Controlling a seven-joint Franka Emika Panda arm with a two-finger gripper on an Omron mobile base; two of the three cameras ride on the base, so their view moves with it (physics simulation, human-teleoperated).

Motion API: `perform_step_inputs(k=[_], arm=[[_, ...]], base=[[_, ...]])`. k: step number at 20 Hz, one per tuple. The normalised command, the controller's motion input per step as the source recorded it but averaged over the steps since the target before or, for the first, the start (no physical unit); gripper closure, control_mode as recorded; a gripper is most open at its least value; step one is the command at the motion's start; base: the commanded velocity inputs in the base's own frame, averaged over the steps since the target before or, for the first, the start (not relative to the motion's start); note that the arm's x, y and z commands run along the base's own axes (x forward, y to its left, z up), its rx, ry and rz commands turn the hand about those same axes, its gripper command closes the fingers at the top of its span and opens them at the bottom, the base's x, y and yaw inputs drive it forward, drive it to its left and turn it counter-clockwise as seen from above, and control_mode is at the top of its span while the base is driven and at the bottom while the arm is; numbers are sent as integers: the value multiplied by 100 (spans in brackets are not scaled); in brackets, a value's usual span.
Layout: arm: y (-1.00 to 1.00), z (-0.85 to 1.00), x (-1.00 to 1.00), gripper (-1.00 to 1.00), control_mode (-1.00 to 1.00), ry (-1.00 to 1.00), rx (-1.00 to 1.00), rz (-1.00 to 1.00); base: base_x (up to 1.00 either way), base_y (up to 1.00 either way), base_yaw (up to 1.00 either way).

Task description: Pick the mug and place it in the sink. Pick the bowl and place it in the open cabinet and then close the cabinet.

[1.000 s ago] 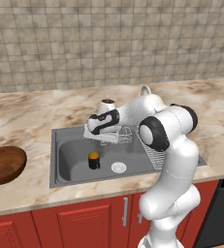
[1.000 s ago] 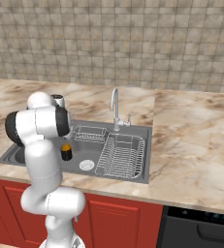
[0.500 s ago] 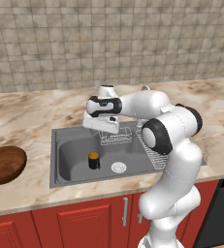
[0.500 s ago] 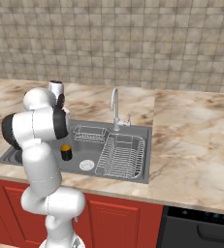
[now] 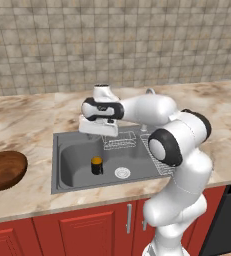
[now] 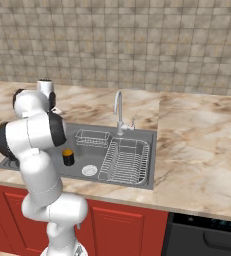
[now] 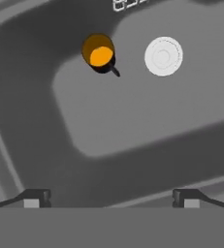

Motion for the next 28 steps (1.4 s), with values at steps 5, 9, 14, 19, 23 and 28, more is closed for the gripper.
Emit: perform_step_inputs(k=[5, 9, 14, 19, 23, 28], arm=[[21, 21, -31, -100, -100, -7, -4, 7], [34, 3, -29, -100, -100, -2, 0, 8], [29, 6, -34, -100, -100, 0, 2, 8], [26, 32, -31, -100, -100, -2, -4, 2], [41, 33, -9, -100, -100, 0, -5, 0], [49, 9, -16, -100, -100, 0, -1, 0]], base=[[0, 0, 0], [0, 0, 0], [0, 0, 0], [0, 0, 0], [0, 0, 0], [0, 0, 0]])
